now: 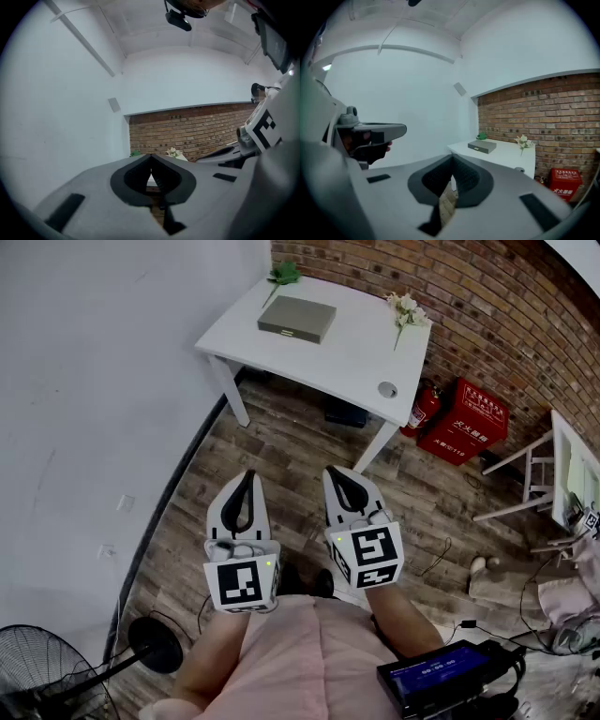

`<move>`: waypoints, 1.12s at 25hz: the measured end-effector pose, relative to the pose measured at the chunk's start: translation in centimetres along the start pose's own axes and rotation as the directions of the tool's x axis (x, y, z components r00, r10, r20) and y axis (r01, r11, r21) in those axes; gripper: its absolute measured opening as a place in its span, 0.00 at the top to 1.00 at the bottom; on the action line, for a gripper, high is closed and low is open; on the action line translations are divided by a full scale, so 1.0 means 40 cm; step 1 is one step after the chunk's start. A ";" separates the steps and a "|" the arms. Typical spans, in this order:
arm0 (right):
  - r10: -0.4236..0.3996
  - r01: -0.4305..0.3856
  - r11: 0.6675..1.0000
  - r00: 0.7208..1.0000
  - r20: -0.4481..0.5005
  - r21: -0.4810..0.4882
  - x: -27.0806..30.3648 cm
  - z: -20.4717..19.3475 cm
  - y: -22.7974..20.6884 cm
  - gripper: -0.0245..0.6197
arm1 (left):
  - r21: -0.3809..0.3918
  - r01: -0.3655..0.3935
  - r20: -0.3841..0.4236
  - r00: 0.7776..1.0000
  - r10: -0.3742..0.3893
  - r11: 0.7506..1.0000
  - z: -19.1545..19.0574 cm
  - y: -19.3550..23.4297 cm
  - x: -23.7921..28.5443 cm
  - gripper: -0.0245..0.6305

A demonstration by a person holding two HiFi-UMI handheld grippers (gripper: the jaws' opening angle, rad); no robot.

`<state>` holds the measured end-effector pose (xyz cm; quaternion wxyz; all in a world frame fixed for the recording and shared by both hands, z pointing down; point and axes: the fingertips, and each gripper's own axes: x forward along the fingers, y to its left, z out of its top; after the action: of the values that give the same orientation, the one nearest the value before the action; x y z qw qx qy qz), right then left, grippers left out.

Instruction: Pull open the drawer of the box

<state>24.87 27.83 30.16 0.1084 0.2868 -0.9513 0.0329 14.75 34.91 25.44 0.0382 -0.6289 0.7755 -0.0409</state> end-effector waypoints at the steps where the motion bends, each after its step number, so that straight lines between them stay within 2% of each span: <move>1: 0.001 -0.001 1.000 1.000 0.000 0.000 0.002 0.002 0.001 0.96 | -0.003 -0.003 0.000 1.000 0.003 1.000 0.004 0.003 0.001 0.95; 9: -0.006 0.006 1.000 1.000 -0.001 -0.006 0.016 0.000 0.035 0.96 | -0.033 0.008 -0.021 1.000 -0.009 0.999 -0.006 0.025 -0.016 0.95; 12: -0.027 0.027 1.000 0.999 0.023 0.009 0.023 0.008 0.038 0.95 | -0.015 -0.033 -0.010 0.999 0.033 0.999 -0.014 0.065 -0.021 0.95; 13: -0.027 0.026 0.999 0.999 0.026 0.019 0.029 0.008 0.042 0.92 | -0.022 -0.054 -0.009 0.998 0.054 0.998 -0.020 0.085 -0.022 0.94; 14: -0.021 0.020 0.999 1.000 0.023 0.029 0.038 0.005 0.048 0.73 | -0.032 -0.064 -0.009 0.998 0.063 0.997 -0.026 0.101 -0.021 0.82; 15: -0.016 0.015 0.999 1.000 0.018 0.037 0.047 0.001 0.054 0.68 | -0.040 -0.062 -0.008 0.998 0.062 0.997 -0.030 0.112 -0.020 0.75; 21: -0.047 0.046 0.999 0.999 0.017 0.027 0.076 -0.006 0.069 0.69 | 0.006 -0.022 -0.007 1.000 0.022 1.000 -0.035 0.131 -0.013 0.74; 28: -0.055 0.055 0.998 0.998 -0.002 0.033 0.129 -0.013 0.052 0.71 | -0.005 -0.006 -0.031 1.000 0.006 1.000 -0.051 0.154 0.037 0.74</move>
<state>19.63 26.86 31.85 0.1049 0.3145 -0.9423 0.0458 8.21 34.77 26.76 0.0248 -0.6261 0.7778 -0.0487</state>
